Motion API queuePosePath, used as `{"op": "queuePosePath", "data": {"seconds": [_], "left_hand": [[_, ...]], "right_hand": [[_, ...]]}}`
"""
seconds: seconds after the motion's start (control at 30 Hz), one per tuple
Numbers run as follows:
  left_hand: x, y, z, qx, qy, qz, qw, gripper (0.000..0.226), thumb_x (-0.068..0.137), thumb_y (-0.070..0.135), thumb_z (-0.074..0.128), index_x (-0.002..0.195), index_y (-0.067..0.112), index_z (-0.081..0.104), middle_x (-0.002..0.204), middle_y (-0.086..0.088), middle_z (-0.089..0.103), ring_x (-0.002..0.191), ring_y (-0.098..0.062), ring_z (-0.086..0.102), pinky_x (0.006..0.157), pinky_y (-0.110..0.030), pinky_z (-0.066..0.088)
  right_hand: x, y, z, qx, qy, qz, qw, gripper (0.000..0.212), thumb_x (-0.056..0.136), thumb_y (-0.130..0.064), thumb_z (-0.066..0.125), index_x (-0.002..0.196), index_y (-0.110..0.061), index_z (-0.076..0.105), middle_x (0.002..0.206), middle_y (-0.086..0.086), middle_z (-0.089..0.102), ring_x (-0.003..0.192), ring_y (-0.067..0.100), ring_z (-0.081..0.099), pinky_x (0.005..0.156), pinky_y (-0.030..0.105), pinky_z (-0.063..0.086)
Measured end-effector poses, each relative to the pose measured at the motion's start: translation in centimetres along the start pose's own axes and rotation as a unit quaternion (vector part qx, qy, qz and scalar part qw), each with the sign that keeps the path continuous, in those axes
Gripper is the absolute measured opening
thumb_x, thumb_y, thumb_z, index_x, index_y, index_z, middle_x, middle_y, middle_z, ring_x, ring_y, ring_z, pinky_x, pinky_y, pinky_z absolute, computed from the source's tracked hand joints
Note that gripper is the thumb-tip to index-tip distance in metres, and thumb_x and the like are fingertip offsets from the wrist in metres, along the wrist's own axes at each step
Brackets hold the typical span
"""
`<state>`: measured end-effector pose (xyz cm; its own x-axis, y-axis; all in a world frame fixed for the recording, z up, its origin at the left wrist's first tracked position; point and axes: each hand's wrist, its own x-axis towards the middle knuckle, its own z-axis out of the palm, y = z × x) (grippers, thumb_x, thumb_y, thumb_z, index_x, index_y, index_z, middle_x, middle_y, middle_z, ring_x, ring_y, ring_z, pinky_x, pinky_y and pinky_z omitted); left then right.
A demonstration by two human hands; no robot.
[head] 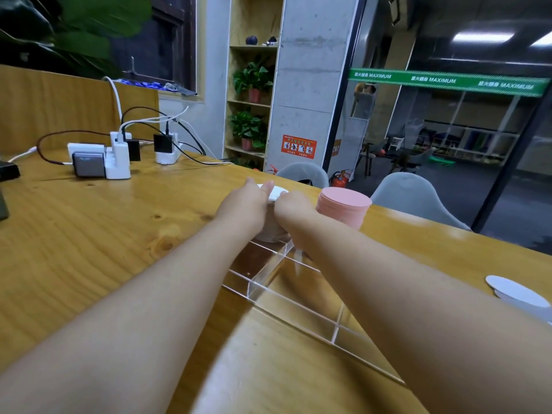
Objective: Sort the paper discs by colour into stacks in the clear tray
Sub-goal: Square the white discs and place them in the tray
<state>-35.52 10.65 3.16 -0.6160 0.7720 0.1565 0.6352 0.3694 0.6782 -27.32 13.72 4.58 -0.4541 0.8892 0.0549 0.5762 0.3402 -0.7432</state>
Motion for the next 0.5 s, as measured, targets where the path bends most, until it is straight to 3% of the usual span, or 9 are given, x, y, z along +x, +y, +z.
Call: {"op": "queuePosePath", "data": {"seconds": [0.13,0.2,0.3,0.4,0.5], "left_hand": [[-0.1,-0.5,-0.2,0.075,0.028,0.025,0.996,0.043,0.103,0.024,0.032,0.144,0.01,0.03,0.139,-0.016,0.046,0.124,-0.035,0.045,0.095,-0.042,0.041],[-0.1,-0.9,-0.3,0.108,0.04,0.054,0.992,0.039,0.103,0.03,0.031,0.136,0.011,0.038,0.128,-0.016,0.054,0.117,-0.035,0.05,0.087,-0.041,0.042],[-0.8,-1.2,-0.3,0.144,0.073,0.092,0.983,0.042,0.102,0.04,0.022,0.126,0.015,0.045,0.122,-0.013,0.058,0.114,-0.035,0.048,0.085,-0.04,0.038],[-1.4,-1.5,-0.7,0.127,0.112,0.11,0.979,0.047,0.101,0.043,0.017,0.131,0.018,0.044,0.129,-0.011,0.055,0.117,-0.035,0.044,0.093,-0.043,0.034],[-2.0,-1.5,-1.2,0.101,0.14,0.132,0.976,0.049,0.1,0.042,0.019,0.142,0.023,0.035,0.139,-0.006,0.047,0.124,-0.032,0.04,0.099,-0.043,0.032]], "right_hand": [[-0.2,0.7,0.7,0.025,0.05,0.011,0.998,0.042,0.104,-0.019,0.023,0.14,0.0,0.032,0.137,0.019,0.045,0.124,0.032,0.047,0.098,0.035,0.041],[-0.3,1.0,0.9,0.028,0.052,0.008,0.998,0.048,0.104,-0.027,0.022,0.144,0.0,0.024,0.139,0.018,0.044,0.125,0.031,0.045,0.095,0.035,0.038],[-1.1,1.5,1.3,0.044,0.025,-0.024,0.998,0.053,0.104,-0.03,0.022,0.148,-0.004,0.011,0.153,0.015,0.025,0.139,0.028,0.027,0.108,0.034,0.026],[-2.2,1.9,1.1,0.046,0.011,-0.068,0.997,0.057,0.103,-0.03,0.023,0.15,-0.007,-0.002,0.159,0.009,0.006,0.146,0.02,0.008,0.117,0.032,0.012],[-3.9,1.9,0.4,0.039,0.013,-0.104,0.994,0.054,0.103,-0.029,0.026,0.149,-0.006,0.012,0.157,0.008,0.016,0.144,0.02,0.016,0.116,0.034,0.017]]}}
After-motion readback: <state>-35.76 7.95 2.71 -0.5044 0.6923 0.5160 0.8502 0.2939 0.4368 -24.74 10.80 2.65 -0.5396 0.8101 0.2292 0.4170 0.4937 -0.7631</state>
